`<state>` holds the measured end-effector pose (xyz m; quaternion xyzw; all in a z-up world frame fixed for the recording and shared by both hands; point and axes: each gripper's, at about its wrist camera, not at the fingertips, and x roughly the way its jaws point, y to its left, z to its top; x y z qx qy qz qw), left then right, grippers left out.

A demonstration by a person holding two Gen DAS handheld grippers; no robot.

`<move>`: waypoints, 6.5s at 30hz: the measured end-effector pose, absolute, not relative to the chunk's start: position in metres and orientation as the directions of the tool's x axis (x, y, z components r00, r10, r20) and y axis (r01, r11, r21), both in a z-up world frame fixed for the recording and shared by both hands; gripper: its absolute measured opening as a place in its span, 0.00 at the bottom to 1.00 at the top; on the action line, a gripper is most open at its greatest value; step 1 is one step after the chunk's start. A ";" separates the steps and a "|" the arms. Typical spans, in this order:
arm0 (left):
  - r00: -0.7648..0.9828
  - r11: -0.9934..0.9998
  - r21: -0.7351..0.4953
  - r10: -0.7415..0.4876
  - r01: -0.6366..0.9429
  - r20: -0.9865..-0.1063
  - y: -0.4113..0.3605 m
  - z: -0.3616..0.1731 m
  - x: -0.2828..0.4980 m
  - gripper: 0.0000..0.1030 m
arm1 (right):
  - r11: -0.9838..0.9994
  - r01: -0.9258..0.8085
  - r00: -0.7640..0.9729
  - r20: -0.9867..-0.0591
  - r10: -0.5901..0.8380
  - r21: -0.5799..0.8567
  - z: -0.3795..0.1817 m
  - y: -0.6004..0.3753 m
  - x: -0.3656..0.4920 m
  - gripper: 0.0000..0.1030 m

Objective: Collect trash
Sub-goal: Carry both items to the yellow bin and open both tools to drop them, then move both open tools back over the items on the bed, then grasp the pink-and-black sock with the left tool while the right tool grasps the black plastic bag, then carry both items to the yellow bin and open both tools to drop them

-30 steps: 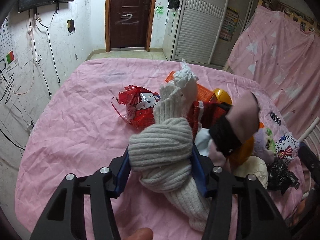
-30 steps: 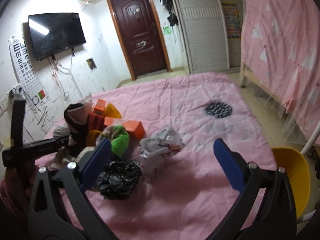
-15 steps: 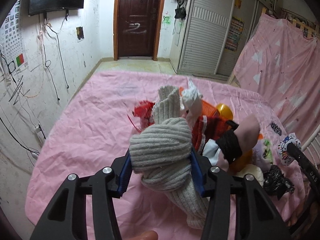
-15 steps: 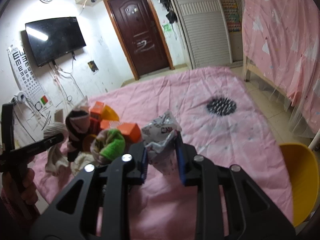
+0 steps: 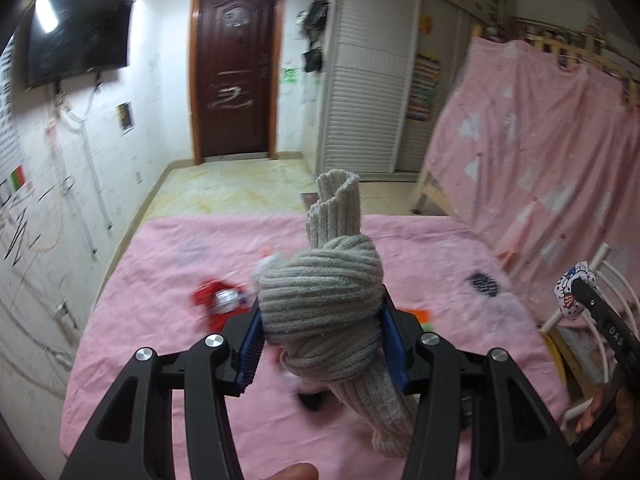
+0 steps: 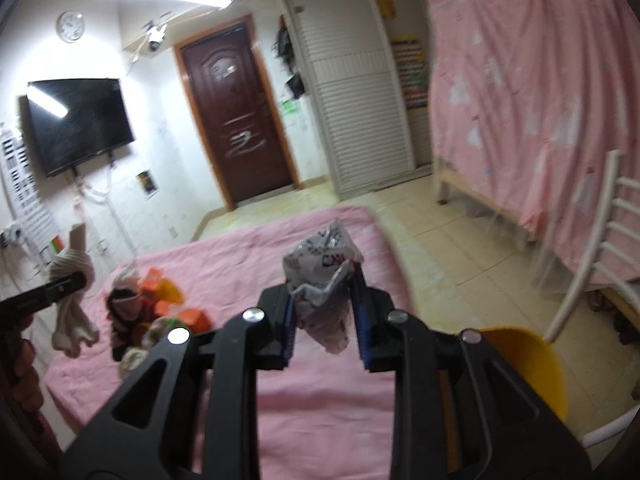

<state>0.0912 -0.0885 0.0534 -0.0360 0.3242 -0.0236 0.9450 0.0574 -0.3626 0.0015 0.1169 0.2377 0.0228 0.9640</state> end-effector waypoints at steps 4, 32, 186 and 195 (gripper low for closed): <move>0.785 0.990 -0.089 -0.142 0.111 -0.603 -0.136 0.065 0.099 0.43 | 0.974 0.087 0.887 -0.461 0.020 0.209 0.002 -0.394 0.049 0.22; 0.534 0.850 -0.221 -0.481 0.477 -0.696 -0.370 0.023 0.113 0.51 | 0.893 0.323 0.858 -0.495 -0.137 0.313 -0.015 -0.526 0.009 0.65; 0.533 0.801 -0.190 -0.533 0.568 -0.657 -0.371 0.042 0.097 0.29 | 0.912 0.298 0.854 -0.505 -0.123 0.282 -0.033 -0.504 0.025 0.54; 0.469 0.768 -0.242 -0.573 0.593 -0.672 -0.410 0.020 0.103 0.36 | 0.875 0.330 0.873 -0.466 -0.141 0.354 -0.028 -0.528 0.008 0.59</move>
